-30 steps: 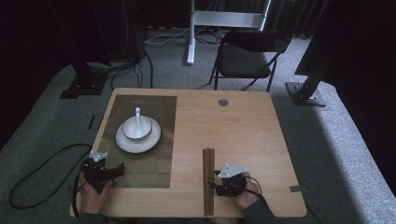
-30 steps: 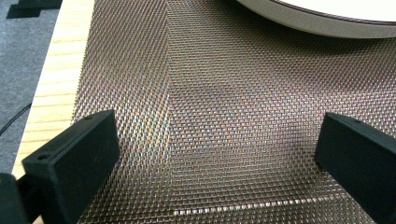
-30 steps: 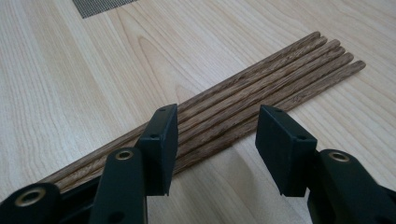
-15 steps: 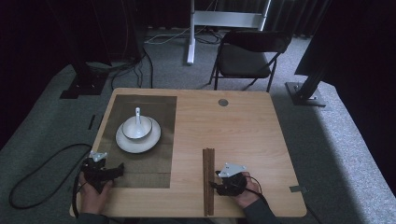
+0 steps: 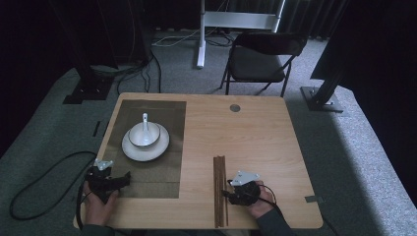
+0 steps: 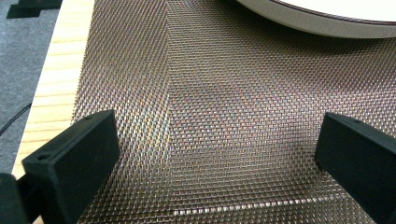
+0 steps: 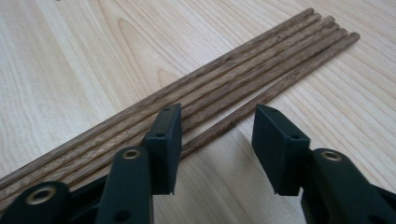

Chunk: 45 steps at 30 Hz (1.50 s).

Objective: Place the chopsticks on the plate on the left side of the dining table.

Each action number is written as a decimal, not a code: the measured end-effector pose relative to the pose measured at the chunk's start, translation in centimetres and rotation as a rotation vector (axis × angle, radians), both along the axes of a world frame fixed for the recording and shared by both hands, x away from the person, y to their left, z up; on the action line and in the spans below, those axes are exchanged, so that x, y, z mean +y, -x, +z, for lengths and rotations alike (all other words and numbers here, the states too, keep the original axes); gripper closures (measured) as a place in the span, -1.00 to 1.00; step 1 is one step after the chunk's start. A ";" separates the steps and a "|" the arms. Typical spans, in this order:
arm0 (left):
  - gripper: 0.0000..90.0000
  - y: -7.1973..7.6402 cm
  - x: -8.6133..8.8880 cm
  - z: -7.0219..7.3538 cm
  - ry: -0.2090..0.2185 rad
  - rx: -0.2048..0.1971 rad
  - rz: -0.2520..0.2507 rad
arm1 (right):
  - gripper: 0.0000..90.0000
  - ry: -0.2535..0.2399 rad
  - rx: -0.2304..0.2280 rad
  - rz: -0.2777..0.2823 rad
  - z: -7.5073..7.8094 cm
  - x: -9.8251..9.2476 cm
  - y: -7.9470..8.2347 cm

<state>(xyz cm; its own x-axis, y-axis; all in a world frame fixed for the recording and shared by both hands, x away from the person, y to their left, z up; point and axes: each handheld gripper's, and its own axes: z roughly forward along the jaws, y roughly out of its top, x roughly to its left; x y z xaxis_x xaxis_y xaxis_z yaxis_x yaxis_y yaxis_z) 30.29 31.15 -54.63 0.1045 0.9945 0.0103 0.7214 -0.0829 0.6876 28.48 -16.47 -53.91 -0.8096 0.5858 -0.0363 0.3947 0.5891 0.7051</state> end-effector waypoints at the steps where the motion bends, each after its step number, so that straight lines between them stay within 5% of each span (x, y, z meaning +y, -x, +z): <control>1: -1.00 0.0 0.0 0.0 0.000 0.000 0.000 | 0.22 0.004 0.006 -0.009 0.0 0.0 0.0; 14: -1.00 0.0 0.0 0.0 0.000 0.000 0.000 | 0.51 0.010 0.018 -0.087 0.1 -0.8 -0.7; 28: -1.00 0.0 0.0 0.0 0.000 0.000 0.000 | 0.84 0.012 0.045 -0.286 0.3 -2.2 -1.9; 45: -1.00 0.0 0.0 0.0 0.000 0.000 0.000 | 0.88 0.023 0.018 -0.332 0.2 -2.4 -2.0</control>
